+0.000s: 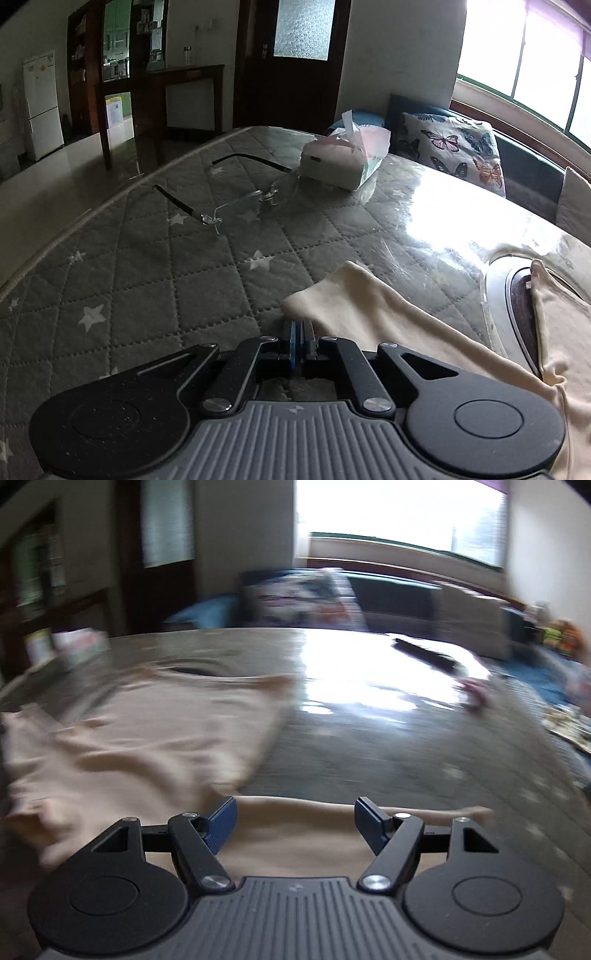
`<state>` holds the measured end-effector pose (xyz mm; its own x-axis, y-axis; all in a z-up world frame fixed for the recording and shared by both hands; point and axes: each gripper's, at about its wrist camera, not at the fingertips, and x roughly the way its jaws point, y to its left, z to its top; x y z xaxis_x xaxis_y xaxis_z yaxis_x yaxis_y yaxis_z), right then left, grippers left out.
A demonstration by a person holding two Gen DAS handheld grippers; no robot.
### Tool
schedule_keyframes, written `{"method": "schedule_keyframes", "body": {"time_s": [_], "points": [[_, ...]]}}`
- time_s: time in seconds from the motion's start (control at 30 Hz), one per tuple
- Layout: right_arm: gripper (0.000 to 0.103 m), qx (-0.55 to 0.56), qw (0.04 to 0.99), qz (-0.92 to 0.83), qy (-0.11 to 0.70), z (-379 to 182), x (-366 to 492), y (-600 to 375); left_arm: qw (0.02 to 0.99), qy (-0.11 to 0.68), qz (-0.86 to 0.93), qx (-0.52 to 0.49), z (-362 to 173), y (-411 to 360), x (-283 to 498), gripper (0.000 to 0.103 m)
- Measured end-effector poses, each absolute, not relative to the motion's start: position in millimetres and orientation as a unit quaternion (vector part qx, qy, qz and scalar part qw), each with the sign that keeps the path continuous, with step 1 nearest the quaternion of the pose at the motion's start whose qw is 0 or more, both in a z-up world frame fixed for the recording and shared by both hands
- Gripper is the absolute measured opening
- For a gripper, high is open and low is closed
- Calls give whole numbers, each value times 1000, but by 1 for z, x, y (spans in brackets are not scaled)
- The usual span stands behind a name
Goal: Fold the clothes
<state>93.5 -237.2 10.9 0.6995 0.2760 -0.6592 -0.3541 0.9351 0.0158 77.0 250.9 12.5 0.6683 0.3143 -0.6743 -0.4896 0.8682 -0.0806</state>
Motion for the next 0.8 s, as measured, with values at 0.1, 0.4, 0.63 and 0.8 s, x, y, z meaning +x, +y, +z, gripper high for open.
{"method": "schedule_keyframes", "body": {"time_s": [0.1,0.4,0.63,0.8], "points": [[69,-83,905,239,343,19,85,-208,904,342,224,-128,12,250,77,2],[65,-179,846,389,317,24,57,-114,909,336,192,-151,21,242,66,7],[52,-256,809,449,279,16,36,-64,908,350,185,-139,16,228,73,52],[35,-298,792,457,275,0,27,-41,907,355,181,-133,9,227,82,38]]}}
